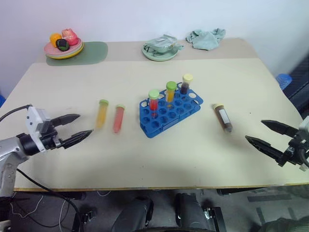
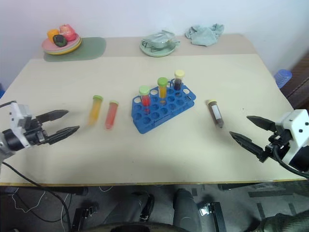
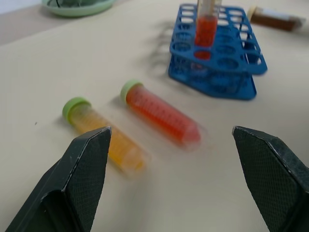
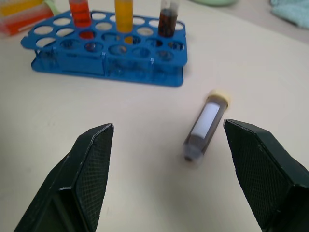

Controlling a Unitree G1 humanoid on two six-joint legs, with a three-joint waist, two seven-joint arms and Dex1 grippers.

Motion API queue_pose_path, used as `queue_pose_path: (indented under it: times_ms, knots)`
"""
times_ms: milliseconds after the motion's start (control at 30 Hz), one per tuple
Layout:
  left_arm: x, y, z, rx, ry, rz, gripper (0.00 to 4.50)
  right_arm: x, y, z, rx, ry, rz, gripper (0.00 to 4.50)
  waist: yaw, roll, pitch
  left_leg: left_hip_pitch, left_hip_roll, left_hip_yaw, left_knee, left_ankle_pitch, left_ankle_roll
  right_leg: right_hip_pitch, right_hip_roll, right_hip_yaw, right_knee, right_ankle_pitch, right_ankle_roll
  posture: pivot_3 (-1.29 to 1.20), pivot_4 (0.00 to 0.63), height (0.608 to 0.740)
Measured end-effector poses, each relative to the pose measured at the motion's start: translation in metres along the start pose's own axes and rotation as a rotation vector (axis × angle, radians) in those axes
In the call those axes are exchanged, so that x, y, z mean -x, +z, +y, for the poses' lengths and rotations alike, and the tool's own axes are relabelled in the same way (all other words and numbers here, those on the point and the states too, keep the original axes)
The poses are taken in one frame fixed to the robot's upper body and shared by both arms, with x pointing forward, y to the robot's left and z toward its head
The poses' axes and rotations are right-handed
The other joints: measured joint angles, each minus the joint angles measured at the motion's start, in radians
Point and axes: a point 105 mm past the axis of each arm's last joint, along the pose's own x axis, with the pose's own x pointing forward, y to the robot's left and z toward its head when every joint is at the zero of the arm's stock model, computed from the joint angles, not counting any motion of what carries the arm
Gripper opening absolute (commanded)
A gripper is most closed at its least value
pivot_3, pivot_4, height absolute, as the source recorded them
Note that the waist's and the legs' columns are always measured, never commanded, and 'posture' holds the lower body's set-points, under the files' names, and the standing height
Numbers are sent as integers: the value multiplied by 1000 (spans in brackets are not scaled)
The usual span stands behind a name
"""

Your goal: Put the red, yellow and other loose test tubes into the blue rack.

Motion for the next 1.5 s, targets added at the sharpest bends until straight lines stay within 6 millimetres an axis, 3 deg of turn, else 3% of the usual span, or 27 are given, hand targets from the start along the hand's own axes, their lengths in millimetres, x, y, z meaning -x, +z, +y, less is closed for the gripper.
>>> queue_pose_path:
  times_ms: [433,733,1000,1200,1333,1500]
  knots:
    - [-5,2,-5,43,-8,-15,4111,-9,7,5,-4,21,-18,3729,0,0,1,0,1,1,-1,-1,0,0,1,1,-1,0,0,0,150,740]
    - [-20,23,-14,14,-48,-90,4111,-26,18,2,3,9,-31,3729,0,0,1,0,1,2,-1,0,-1,0,1,1,-2,0,0,0,150,740]
    - [-63,64,-36,44,-152,-290,4111,-65,34,-13,-47,-21,-8,3729,-1,0,1,0,2,3,0,0,1,-1,1,2,-2,1,0,0,150,740]
    - [-99,89,-71,68,-304,-379,4111,-96,36,-25,-146,-26,94,3729,-1,-1,1,-1,2,3,0,1,2,-1,1,2,-4,1,0,0,150,740]
    - [-124,82,-98,40,-425,-309,4111,-115,31,-36,-222,-41,224,3729,-2,-1,1,-1,2,3,1,1,2,-1,2,2,-5,2,0,0,150,740]
    - [-140,69,-118,14,-533,-245,4111,-129,13,-54,-293,-101,379,3729,-1,-1,1,-2,3,3,0,1,2,-1,3,2,-6,2,0,0,150,740]
